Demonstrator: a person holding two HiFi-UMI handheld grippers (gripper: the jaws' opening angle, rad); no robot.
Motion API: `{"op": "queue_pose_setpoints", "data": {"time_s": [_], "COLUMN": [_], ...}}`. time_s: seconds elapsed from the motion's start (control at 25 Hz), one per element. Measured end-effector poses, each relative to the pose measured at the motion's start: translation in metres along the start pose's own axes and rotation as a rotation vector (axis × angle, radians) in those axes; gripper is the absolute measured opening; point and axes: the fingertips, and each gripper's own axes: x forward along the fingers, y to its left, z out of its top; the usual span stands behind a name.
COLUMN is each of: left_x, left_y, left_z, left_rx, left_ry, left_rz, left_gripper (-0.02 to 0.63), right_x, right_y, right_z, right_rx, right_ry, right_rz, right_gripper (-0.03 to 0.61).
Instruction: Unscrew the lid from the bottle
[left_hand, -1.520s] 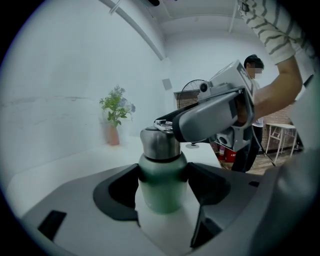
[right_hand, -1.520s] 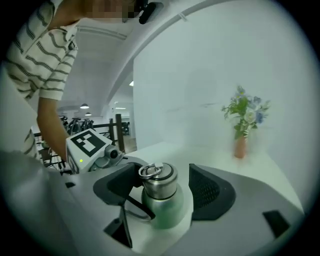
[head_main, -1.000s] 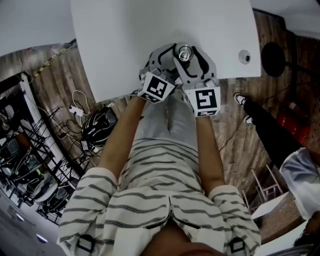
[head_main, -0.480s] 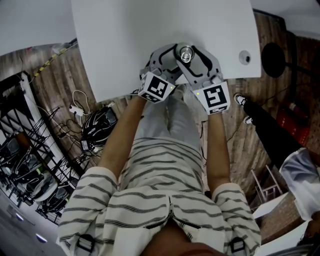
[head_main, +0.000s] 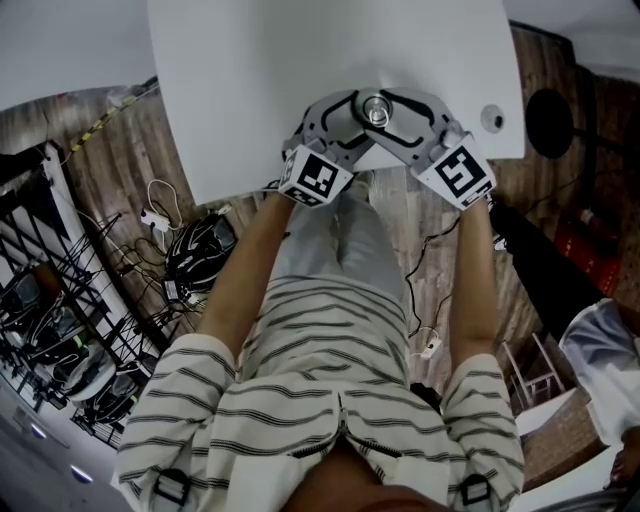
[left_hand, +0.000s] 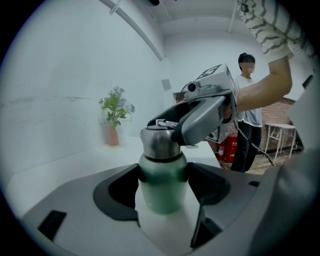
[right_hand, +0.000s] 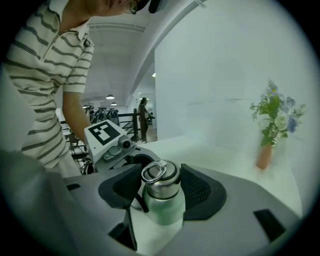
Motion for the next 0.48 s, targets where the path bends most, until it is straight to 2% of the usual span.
{"op": "queue_pose_setpoints", "data": {"time_s": [0.24,0.48], "left_x": [-0.0004,0.0], "left_y": [0.0015,0.0001], "left_z": [0.0008,0.0016], "left_rx": [0.006,0.007], "left_ry": [0.002,0.003], "left_rz": [-0.006,-0.012], "left_gripper": [0.307,0.308], "right_x": [0.0,-0.0027], "right_y": [0.0024,0.003], "right_z": [-0.0021,-0.0031], "right_rx": [-0.108,-0.14], "right_ry": [0.058,0.076], "right_rz": [0.225,0.342], "right_gripper": [0.253,0.255]}}
